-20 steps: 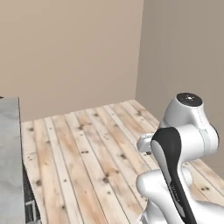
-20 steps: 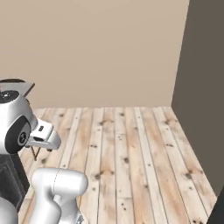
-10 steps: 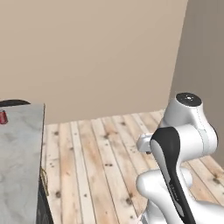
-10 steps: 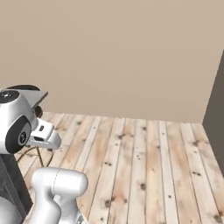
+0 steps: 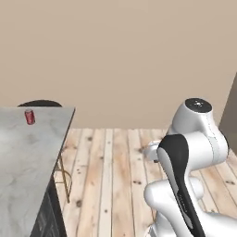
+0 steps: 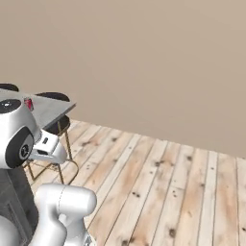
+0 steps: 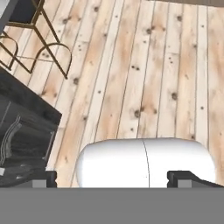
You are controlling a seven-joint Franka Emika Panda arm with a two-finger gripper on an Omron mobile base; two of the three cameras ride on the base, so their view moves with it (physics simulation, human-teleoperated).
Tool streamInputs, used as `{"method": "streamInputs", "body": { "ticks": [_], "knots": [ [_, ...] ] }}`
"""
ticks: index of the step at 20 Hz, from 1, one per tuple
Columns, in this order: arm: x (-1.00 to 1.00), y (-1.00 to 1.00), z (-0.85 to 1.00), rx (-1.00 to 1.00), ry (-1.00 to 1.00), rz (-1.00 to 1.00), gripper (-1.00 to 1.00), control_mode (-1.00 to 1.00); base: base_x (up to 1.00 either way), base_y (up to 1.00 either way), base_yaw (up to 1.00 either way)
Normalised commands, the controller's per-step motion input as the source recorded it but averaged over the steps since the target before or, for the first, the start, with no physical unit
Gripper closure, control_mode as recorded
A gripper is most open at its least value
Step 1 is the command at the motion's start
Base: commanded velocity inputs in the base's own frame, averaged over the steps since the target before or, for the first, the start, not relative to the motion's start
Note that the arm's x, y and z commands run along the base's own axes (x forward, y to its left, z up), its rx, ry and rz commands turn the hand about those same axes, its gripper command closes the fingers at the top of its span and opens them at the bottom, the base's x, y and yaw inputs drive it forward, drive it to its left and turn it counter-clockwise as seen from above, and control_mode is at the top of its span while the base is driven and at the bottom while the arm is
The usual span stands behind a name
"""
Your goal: Four empty soda cans are scattered around the kitchen. Gather all the cans and cluster them next to the stove for recycling.
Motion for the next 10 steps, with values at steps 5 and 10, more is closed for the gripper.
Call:
{"method": "streamInputs", "body": {
  "ticks": [5, 10],
  "knots": [
    [0.0, 0.0, 0.0, 0.0, 0.0, 0.0, -1.0, 1.0, 0.13, -0.74, 0.44],
    [0.0, 0.0, 0.0, 0.0, 0.0, 0.0, -1.0, 1.0, 0.4, -0.45, 0.42]
  ]
}}
